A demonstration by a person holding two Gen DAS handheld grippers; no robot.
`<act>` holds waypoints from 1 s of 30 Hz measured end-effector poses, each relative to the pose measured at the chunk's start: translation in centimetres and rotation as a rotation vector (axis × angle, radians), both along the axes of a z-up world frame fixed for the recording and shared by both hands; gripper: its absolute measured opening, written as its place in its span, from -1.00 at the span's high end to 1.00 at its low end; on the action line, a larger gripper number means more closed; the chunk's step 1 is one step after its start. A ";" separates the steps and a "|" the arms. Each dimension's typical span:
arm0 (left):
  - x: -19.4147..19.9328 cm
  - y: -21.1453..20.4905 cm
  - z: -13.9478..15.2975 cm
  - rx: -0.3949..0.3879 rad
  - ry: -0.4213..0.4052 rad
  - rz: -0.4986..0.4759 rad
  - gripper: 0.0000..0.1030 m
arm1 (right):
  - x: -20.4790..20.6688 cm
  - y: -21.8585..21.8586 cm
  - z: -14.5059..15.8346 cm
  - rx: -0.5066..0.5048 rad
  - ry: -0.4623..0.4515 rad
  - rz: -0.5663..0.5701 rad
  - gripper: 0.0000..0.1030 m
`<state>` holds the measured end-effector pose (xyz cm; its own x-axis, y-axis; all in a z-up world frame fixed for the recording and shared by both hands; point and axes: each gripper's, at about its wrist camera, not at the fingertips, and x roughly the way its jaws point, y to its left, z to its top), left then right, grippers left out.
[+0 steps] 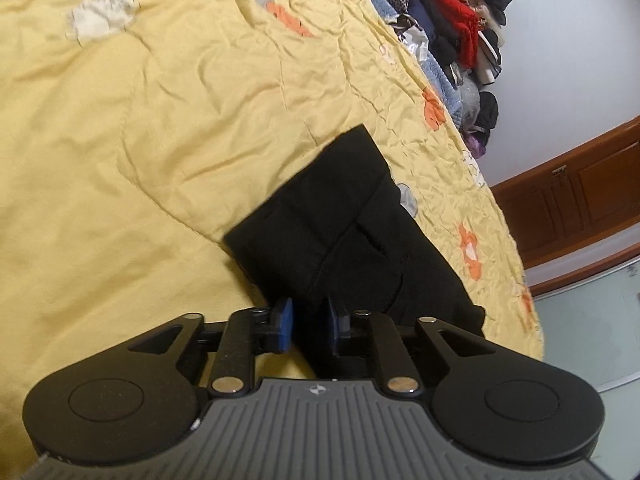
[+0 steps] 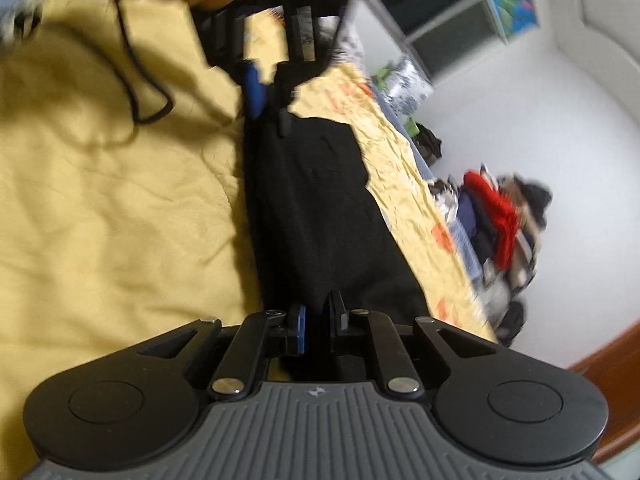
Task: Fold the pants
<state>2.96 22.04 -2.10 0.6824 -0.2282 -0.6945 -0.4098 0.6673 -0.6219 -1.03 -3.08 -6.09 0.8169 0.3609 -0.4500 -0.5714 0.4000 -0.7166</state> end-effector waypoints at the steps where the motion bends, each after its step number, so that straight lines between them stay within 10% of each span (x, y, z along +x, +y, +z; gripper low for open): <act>1: -0.3 0.0 0.2 0.022 0.004 0.013 0.45 | -0.3 -1.1 0.7 0.053 0.023 -0.021 0.67; 6: -1.4 -0.9 1.7 0.110 -0.033 0.004 0.43 | 0.4 -9.5 4.4 0.401 0.150 -0.277 0.18; 11: 0.6 -6.7 3.8 0.174 -0.142 -0.260 0.19 | 3.4 -22.5 5.9 1.010 0.377 -0.626 -0.13; 15: 2.8 -13.1 4.0 0.181 -0.188 -0.475 0.12 | 5.3 -28.8 3.8 1.432 0.575 -0.677 -0.14; 30: 4.2 -27.7 0.8 0.303 -0.229 -1.009 -0.06 | 9.3 -30.2 -0.4 1.652 0.631 -0.845 -0.09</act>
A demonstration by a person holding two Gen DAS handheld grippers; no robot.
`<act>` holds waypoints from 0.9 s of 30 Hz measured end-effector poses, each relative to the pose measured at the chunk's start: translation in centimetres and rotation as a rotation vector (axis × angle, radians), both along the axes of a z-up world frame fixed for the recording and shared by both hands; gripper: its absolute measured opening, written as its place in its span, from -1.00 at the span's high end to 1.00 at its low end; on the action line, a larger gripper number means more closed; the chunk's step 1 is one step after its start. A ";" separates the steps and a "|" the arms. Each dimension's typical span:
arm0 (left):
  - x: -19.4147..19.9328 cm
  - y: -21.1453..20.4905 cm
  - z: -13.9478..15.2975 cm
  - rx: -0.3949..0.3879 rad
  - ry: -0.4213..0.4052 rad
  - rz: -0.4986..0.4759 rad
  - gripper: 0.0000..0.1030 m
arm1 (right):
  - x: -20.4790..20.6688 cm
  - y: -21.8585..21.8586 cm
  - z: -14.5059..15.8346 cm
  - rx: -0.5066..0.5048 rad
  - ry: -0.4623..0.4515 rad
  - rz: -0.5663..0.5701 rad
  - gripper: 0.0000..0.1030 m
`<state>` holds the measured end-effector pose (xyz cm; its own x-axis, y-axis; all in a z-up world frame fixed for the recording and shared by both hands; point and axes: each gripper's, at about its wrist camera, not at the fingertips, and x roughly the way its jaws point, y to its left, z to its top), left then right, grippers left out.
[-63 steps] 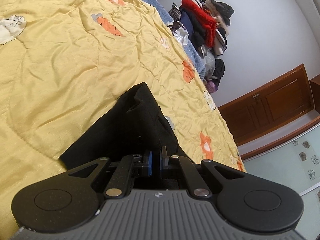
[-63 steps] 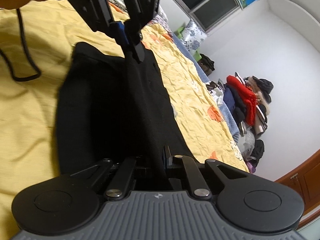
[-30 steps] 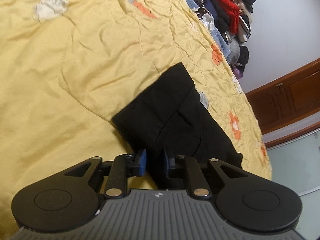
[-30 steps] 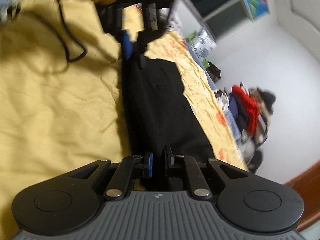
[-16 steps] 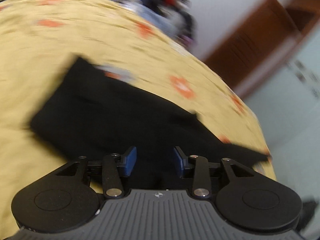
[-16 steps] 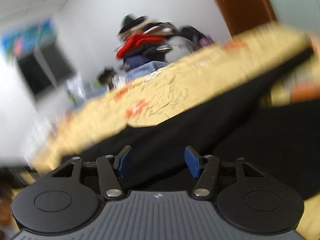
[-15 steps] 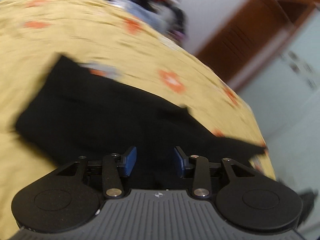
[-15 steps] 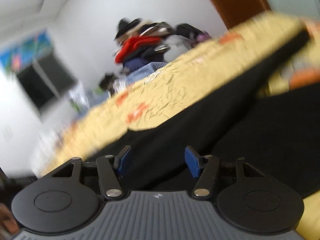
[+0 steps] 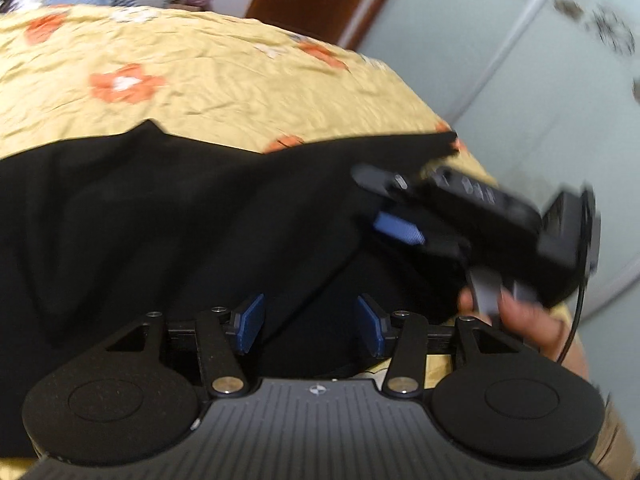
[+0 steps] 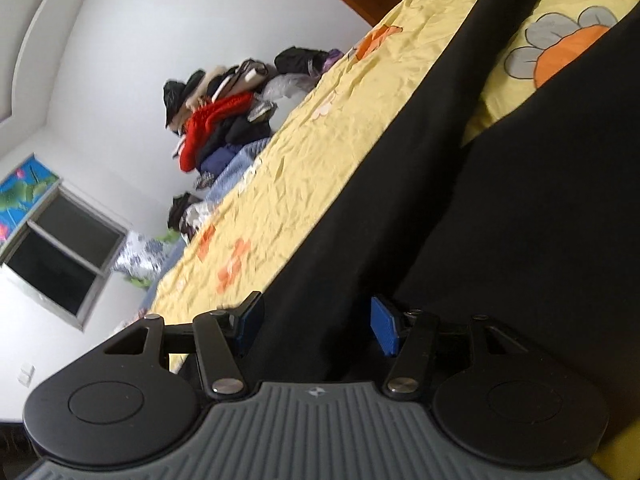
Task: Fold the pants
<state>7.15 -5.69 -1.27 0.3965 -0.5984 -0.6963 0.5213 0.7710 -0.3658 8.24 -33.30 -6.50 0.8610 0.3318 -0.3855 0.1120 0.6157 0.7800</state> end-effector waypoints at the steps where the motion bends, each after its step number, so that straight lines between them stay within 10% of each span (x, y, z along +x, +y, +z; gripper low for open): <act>1: -0.1 -0.7 -0.2 0.019 -0.017 -0.025 -0.07 | 0.1 -0.1 0.2 0.000 -0.006 0.002 -0.01; 3: -0.6 -1.6 -0.3 0.061 -0.059 -0.052 -0.07 | 0.1 -0.1 0.2 0.005 -0.014 -0.014 0.65; 7: -1.2 -3.3 -0.8 0.149 -0.173 -0.080 -0.07 | -0.7 -0.4 -0.2 0.069 -0.057 -0.040 0.82; 23: 0.3 -5.5 -1.5 0.145 -0.320 -0.005 0.39 | -3.3 -1.5 1.4 0.091 -0.104 -0.036 0.82; 27: 1.2 -5.0 -1.2 0.110 -0.306 0.036 0.59 | -3.4 -2.3 -0.1 0.099 0.024 -0.094 0.30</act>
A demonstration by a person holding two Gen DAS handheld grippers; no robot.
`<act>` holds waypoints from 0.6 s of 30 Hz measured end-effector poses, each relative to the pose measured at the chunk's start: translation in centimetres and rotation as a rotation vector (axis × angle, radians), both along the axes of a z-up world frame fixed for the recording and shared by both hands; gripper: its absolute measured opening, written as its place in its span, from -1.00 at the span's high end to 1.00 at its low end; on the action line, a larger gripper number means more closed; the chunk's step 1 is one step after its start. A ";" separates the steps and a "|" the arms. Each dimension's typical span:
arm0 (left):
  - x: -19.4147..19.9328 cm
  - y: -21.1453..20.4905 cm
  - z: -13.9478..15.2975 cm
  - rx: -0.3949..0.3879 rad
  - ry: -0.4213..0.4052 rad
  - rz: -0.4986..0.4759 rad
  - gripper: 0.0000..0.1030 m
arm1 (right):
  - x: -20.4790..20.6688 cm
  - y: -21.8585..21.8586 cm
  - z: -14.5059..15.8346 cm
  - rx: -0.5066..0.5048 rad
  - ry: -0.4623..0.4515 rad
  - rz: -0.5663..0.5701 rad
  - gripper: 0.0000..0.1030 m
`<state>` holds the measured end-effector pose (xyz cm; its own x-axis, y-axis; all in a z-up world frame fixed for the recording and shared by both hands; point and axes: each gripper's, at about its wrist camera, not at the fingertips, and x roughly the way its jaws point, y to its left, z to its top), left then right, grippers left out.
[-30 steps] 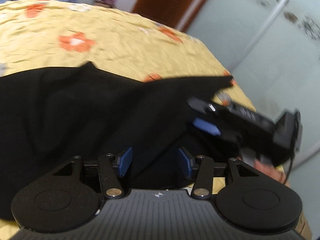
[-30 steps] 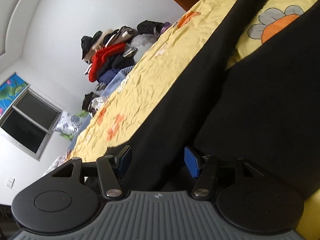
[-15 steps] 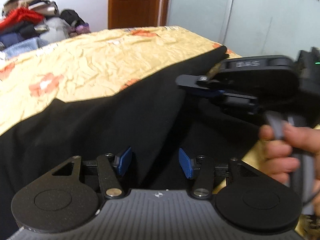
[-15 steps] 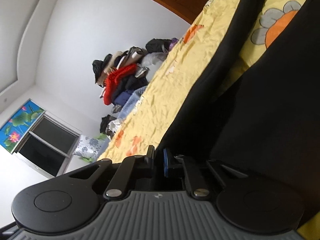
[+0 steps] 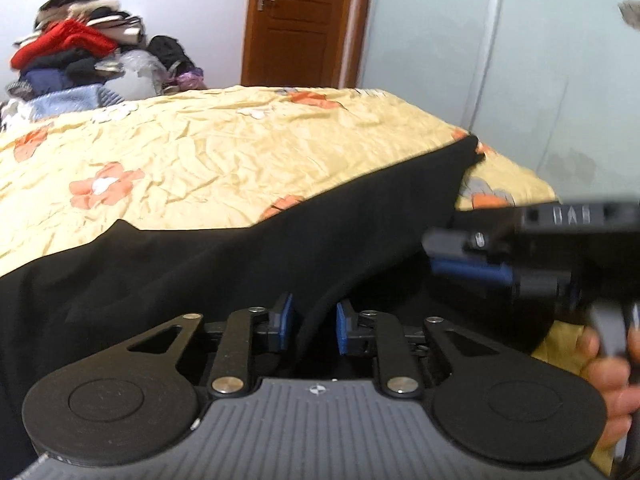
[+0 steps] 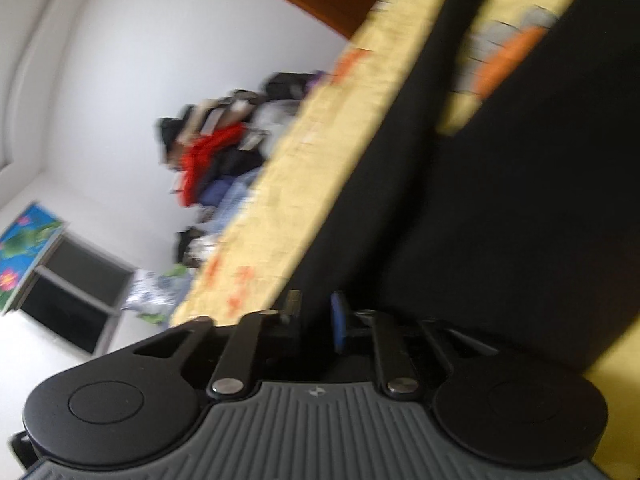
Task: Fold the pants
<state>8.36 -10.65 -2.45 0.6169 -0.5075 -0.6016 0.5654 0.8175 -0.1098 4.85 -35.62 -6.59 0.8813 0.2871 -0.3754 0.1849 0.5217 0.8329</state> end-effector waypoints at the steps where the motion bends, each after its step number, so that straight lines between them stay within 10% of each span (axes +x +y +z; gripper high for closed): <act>1: 0.2 0.3 0.1 -0.027 0.012 0.006 0.62 | 0.0 -0.2 -0.5 0.028 0.017 0.000 0.25; 6: 0.6 0.6 0.4 -0.068 0.031 -0.002 0.63 | 1.1 0.2 0.0 0.068 -0.046 0.039 -0.66; 10: 0.3 0.1 0.0 -0.054 0.033 -0.023 0.63 | 3.9 1.6 0.6 -0.006 -0.028 0.037 -0.61; 12: -0.1 0.1 -0.1 -0.057 0.022 -0.035 0.66 | 4.9 1.7 0.4 -0.012 -0.043 0.031 0.50; 13: -0.3 0.1 0.1 -0.062 0.014 -0.044 0.69 | 5.2 1.7 0.2 0.003 -0.032 0.036 0.74; 18: -0.9 0.4 0.1 -0.069 0.002 -0.083 0.68 | 2.9 1.9 0.6 -0.050 -0.064 -0.005 0.92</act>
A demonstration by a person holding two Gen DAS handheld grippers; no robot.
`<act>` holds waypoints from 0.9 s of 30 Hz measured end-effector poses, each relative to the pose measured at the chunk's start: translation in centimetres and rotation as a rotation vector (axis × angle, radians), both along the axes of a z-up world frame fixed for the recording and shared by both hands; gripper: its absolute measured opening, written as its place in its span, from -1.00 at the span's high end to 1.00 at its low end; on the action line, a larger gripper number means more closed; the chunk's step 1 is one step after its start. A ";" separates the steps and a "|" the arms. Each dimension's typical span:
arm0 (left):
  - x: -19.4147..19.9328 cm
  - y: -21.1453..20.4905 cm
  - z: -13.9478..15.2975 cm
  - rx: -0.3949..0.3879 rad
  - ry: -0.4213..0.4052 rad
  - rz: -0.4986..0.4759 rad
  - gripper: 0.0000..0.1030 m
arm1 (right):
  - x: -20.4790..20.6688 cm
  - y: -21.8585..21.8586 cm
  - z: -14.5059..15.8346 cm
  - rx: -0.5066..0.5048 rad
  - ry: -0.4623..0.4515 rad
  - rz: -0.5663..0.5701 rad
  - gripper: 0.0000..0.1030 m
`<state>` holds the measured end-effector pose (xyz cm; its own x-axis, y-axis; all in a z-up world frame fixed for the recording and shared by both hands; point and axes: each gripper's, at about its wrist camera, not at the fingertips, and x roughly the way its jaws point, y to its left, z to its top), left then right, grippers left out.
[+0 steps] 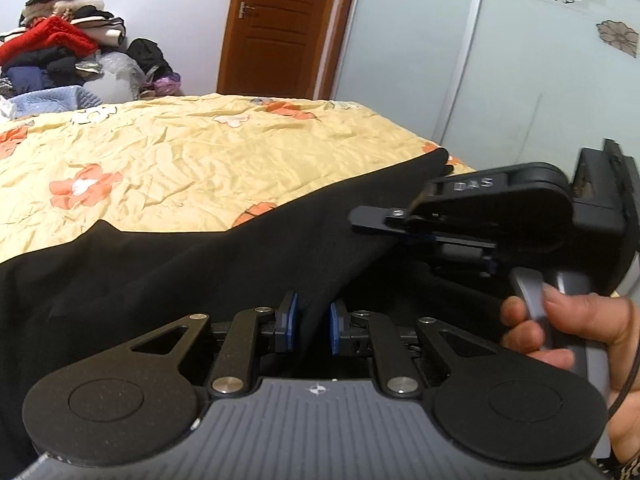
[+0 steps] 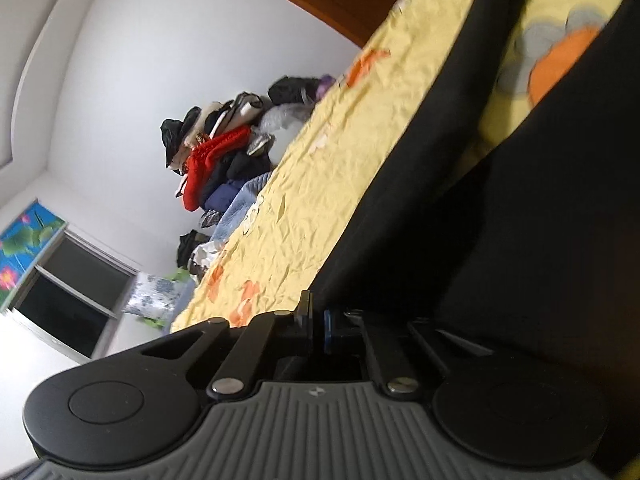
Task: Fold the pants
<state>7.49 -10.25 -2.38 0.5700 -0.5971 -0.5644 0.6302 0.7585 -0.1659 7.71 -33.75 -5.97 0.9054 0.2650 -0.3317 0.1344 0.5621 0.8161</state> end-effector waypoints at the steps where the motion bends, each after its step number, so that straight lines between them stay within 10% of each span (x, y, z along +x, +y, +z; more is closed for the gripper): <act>1: -0.1 0.0 -0.1 -0.005 0.008 -0.009 0.68 | -0.7 -0.1 0.2 -0.008 -0.008 -0.006 0.92; 21: -4.2 -1.0 -2.0 0.093 0.002 -0.159 0.69 | -9.0 -1.5 0.6 -0.056 0.042 -0.034 0.92; 27: -2.9 -1.5 -1.9 0.068 0.039 -0.122 0.53 | -7.6 -4.5 -2.3 0.186 0.127 -0.046 0.52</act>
